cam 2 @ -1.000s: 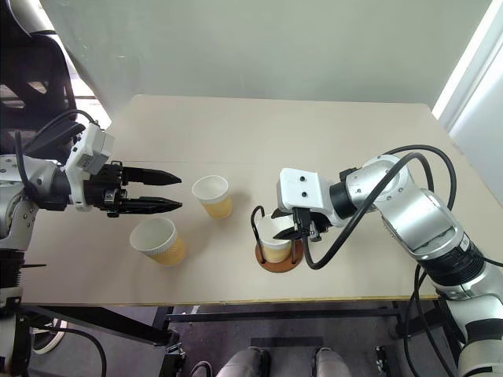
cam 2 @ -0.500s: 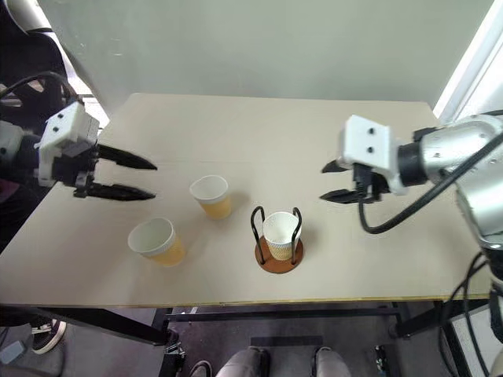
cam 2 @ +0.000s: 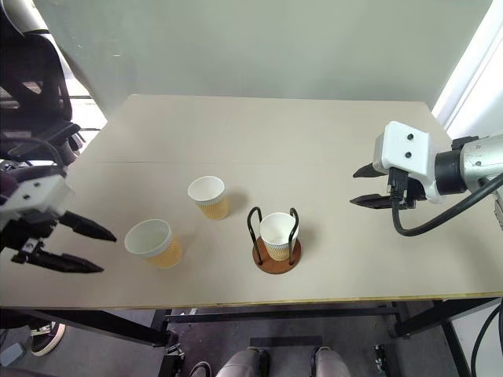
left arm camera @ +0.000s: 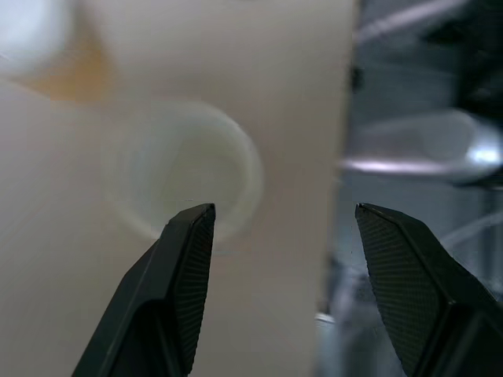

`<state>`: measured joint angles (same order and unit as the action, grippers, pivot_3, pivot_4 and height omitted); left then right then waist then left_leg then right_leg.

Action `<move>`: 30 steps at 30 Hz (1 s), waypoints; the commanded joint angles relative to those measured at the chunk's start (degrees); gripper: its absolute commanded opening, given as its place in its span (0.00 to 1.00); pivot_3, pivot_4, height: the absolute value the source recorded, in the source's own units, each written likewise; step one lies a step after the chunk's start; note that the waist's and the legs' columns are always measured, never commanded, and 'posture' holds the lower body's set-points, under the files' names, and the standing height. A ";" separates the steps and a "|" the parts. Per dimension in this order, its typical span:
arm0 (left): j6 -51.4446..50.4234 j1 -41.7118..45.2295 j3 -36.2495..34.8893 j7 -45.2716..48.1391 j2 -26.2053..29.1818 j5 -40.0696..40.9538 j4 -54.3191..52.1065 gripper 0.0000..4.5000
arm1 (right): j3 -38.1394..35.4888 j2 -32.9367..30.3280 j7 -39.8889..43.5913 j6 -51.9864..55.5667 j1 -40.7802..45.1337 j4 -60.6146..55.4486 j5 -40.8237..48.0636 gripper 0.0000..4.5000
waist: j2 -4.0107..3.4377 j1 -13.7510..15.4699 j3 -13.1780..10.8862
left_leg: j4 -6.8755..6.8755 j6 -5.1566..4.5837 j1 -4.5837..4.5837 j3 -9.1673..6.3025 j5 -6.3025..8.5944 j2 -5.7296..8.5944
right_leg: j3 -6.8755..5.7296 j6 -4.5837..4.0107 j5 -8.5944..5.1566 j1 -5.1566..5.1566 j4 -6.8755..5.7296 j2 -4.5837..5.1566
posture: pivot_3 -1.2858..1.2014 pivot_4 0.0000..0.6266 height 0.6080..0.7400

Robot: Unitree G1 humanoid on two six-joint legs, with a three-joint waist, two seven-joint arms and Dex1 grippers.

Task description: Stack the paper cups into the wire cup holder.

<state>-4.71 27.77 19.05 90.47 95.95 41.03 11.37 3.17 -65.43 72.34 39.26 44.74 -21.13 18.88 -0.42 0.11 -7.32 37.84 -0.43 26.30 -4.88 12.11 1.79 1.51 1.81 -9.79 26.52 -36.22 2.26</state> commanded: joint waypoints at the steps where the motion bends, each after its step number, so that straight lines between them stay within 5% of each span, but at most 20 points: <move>1: 0.90 -1.93 -4.73 2.03 -0.35 0.92 -1.62 0.68 | -1.30 -0.66 -0.52 -1.18 1.82 0.66 -0.35 0.51 | 0.00 0.06 0.00 | 0.04 0.00 0.01 0.00 0.01 0.01 | 0.01 -0.01 0.00 -0.01 0.00 0.00 | 0.52 0.24 1.00; 19: -0.93 -1.70 -8.77 2.03 -11.85 -8.90 -3.10 0.68 | -2.24 -5.01 0.42 -0.48 1.12 0.95 -0.15 0.51 | -0.02 0.16 0.01 | 0.07 0.06 -0.02 0.01 0.06 0.03 | 0.00 -0.17 -0.06 0.05 -0.19 0.02 | 0.52 0.24 1.00; 30: 4.94 8.28 0.06 2.03 -21.16 -20.88 3.36 0.68 | -5.51 -6.99 -1.37 4.09 -1.91 -3.36 1.68 0.51 | -0.03 0.30 0.01 | 0.16 0.01 -0.09 0.01 0.02 0.04 | 0.01 -0.17 -0.06 -0.01 -0.31 0.02 | 0.52 0.24 1.00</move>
<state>-1.51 34.46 18.65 90.59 74.80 21.39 13.67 1.05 -70.75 71.60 42.60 42.82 -23.01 19.69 -0.44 0.41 -7.31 37.99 -0.42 26.21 -4.86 12.14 1.83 1.51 1.64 -9.85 26.51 -36.52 2.28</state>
